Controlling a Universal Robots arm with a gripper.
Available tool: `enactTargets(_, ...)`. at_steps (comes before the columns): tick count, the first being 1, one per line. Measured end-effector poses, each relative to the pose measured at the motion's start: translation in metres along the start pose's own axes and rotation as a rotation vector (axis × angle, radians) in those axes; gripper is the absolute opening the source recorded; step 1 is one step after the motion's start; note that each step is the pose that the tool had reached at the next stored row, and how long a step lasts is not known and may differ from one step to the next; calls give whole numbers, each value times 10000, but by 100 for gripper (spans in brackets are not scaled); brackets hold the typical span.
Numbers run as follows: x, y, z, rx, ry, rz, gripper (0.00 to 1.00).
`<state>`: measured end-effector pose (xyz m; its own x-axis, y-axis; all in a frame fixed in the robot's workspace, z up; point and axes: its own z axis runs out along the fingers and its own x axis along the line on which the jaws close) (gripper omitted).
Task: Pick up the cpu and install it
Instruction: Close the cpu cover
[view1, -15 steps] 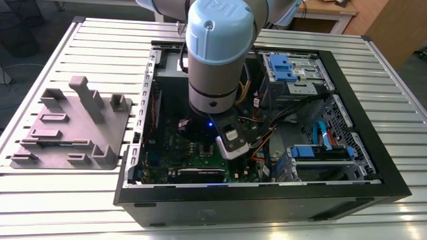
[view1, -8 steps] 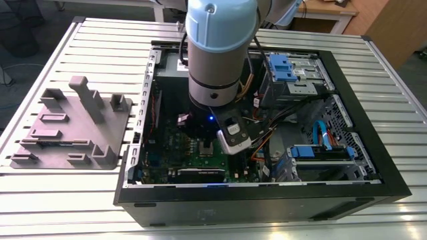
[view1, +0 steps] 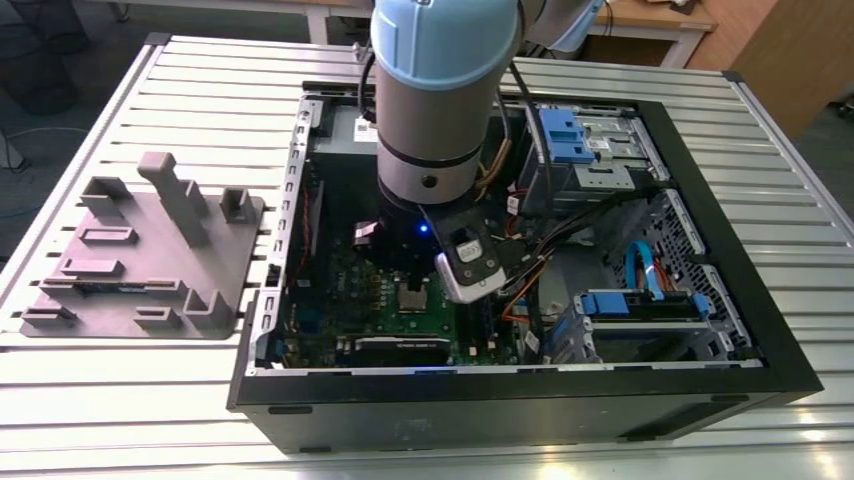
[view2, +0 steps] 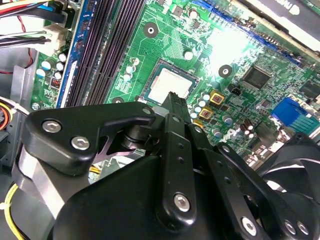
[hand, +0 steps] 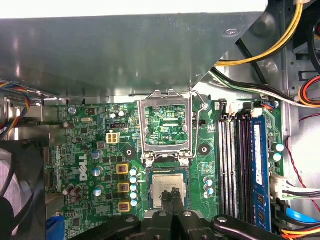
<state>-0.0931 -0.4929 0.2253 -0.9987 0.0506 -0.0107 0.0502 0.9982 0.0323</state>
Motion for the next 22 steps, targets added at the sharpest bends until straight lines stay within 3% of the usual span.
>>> enactTargets(11, 0, 0, -7, 1, 1, 0, 11)
enactTargets(15, 0, 2, -55, 1, 0, 0, 11)
enactTargets(22, -26, 16, -54, 1, 1, 0, 11)
